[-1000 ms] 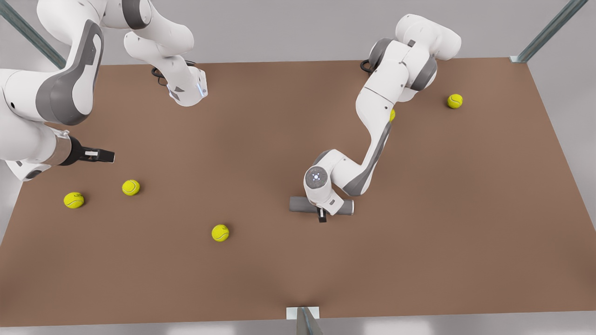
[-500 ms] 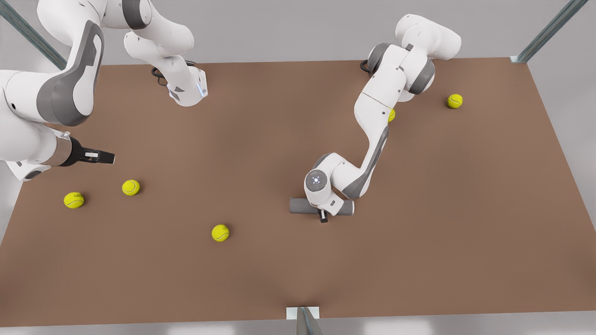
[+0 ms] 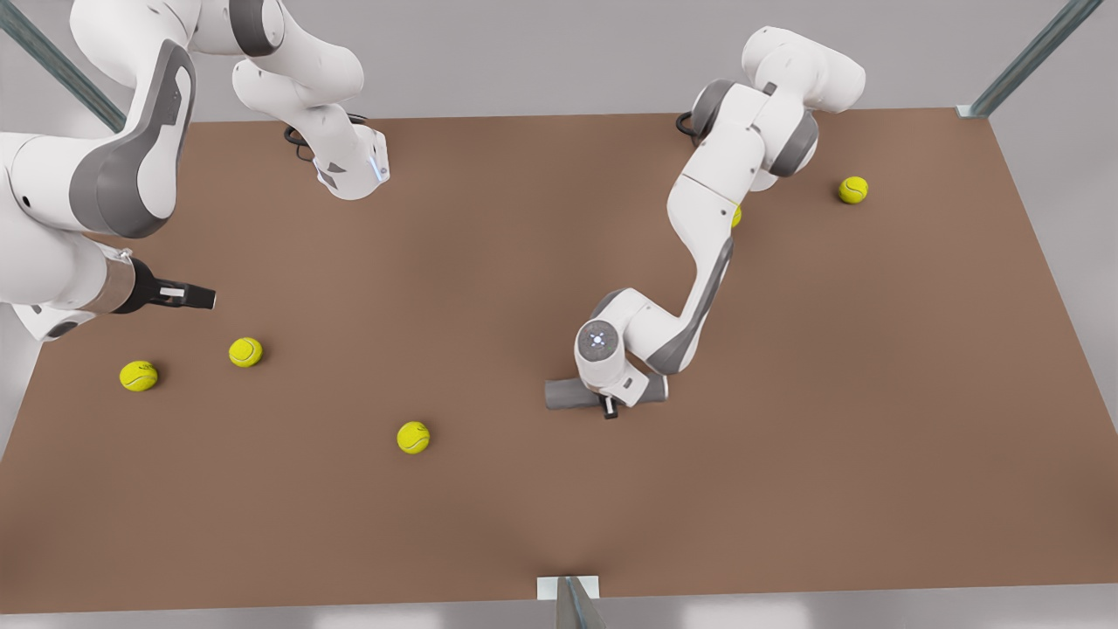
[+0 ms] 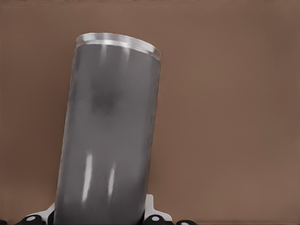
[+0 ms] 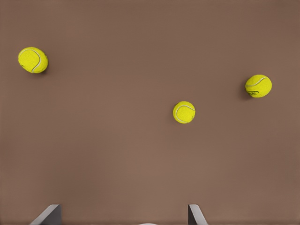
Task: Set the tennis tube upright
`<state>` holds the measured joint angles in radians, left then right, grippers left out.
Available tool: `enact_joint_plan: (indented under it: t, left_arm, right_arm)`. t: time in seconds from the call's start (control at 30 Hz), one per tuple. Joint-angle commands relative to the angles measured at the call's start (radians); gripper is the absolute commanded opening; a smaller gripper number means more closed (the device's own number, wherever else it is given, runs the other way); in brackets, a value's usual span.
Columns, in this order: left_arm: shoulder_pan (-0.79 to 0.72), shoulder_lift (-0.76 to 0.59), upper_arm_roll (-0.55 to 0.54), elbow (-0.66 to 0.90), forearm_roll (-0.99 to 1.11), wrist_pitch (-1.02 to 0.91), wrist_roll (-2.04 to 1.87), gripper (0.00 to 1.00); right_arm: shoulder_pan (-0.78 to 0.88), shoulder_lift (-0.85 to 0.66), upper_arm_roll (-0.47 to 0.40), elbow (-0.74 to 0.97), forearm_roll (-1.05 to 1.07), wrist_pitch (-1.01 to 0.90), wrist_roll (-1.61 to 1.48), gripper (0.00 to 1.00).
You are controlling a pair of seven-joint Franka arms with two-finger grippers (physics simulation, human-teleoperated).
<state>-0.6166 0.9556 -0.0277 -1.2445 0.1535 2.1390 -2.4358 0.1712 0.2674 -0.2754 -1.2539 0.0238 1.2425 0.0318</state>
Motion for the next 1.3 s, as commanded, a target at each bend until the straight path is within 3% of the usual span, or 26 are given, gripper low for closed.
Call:
enact_joint_plan:
  t: [0.0,0.17,0.3,0.43,0.63,0.87,0.97,1.27]
  left_arm:
    - [0.001,-0.008,0.0,0.0,0.0,-0.031,0.058,0.79]
    - [0.001,-0.035,0.017,0.002,-0.003,-0.099,0.135,0.77]
    - [0.0,-0.169,0.14,0.011,0.041,-0.395,0.412,0.77]
    - [-0.002,-0.218,0.144,0.014,0.483,-0.683,0.57,0.77]
    - [-0.015,-0.201,0.144,0.013,0.916,-0.967,0.678,0.77]
    - [-0.005,-0.179,0.189,-0.065,0.94,-1.007,0.439,0.77]
    - [0.008,-0.184,0.19,-0.176,0.899,-0.916,0.265,0.77]
    - [0.006,-0.113,0.19,-0.182,0.84,-0.774,-0.134,0.77]
  right_arm:
    - [-0.001,0.0,-0.001,0.001,0.001,0.0,0.004,1.0]
    - [0.001,0.0,-0.001,0.002,0.002,0.0,0.002,1.0]
    - [0.001,0.0,-0.001,0.002,0.004,0.0,0.002,1.0]
    - [-0.001,0.0,-0.001,0.001,0.004,0.003,0.002,1.0]
    - [-0.001,0.001,-0.001,0.001,0.004,0.003,0.002,1.0]
    - [-0.001,0.001,-0.001,-0.001,0.002,0.003,0.002,1.0]
    - [-0.001,0.001,-0.001,-0.001,0.001,0.005,0.002,1.0]
    - [-0.001,0.009,-0.001,0.001,0.004,0.012,0.002,1.0]
